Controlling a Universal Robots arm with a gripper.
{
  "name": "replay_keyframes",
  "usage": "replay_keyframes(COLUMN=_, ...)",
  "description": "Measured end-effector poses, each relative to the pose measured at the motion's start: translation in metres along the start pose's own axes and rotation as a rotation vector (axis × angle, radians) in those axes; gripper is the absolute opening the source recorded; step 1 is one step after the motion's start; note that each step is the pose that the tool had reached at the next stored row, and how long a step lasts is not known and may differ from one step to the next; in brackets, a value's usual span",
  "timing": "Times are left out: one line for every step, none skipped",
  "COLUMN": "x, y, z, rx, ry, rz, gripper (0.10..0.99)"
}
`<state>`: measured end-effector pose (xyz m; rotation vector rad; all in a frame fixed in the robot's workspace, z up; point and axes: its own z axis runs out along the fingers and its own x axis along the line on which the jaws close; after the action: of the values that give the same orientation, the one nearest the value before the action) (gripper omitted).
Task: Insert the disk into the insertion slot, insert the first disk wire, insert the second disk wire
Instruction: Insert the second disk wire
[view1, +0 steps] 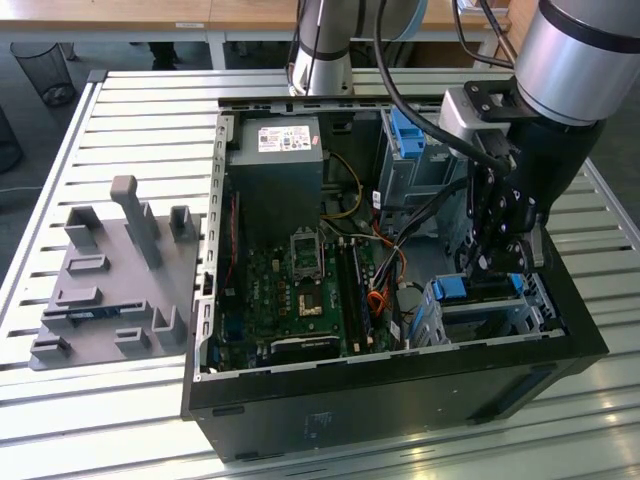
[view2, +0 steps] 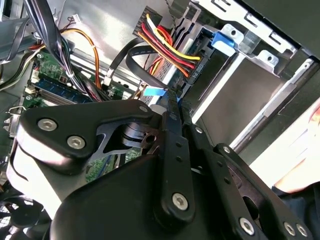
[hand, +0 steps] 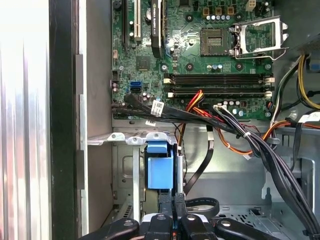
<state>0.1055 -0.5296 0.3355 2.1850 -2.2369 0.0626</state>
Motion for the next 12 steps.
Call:
replay_keyframes(x=0.0, y=-0.0002, z=0.0001, rx=0.0, ry=0.0001, rz=0.0, gripper=0.141)
replay_keyframes(x=0.0, y=-0.0004, z=0.0003, rx=0.0, ry=-0.0001, rz=0.0, gripper=0.141)
replay_keyframes(x=0.0, y=-0.0007, z=0.0004, rx=0.0, ry=0.0, rz=0.0, gripper=0.141)
replay_keyframes(x=0.0, y=-0.0008, z=0.0005, rx=0.0, ry=-0.0001, rz=0.0, gripper=0.141)
replay_keyframes(x=0.0, y=-0.001, z=0.0007, rx=0.0, ry=-0.0002, rz=0.0, gripper=0.141)
replay_keyframes(x=0.0001, y=-0.0013, z=0.0009, rx=0.0, ry=-0.0004, rz=0.0, gripper=0.141)
replay_keyframes(x=0.0003, y=-0.0015, z=0.001, rx=0.0, ry=-0.0003, rz=0.0, gripper=0.141)
replay_keyframes(x=0.0005, y=-0.0015, z=0.0012, rx=0.0, ry=-0.0002, rz=0.0, gripper=0.141)
replay_keyframes(x=0.0006, y=-0.0016, z=0.0012, rx=0.0, ry=-0.0001, rz=0.0, gripper=0.141)
replay_keyframes(x=0.0007, y=-0.0017, z=0.0013, rx=0.0, ry=-0.0001, rz=0.0, gripper=0.141)
replay_keyframes(x=0.0007, y=-0.0018, z=0.0014, rx=0.0, ry=0.0, rz=0.0, gripper=0.141)
replay_keyframes(x=0.0008, y=-0.0018, z=0.0015, rx=0.0, ry=-0.0001, rz=0.0, gripper=0.141)
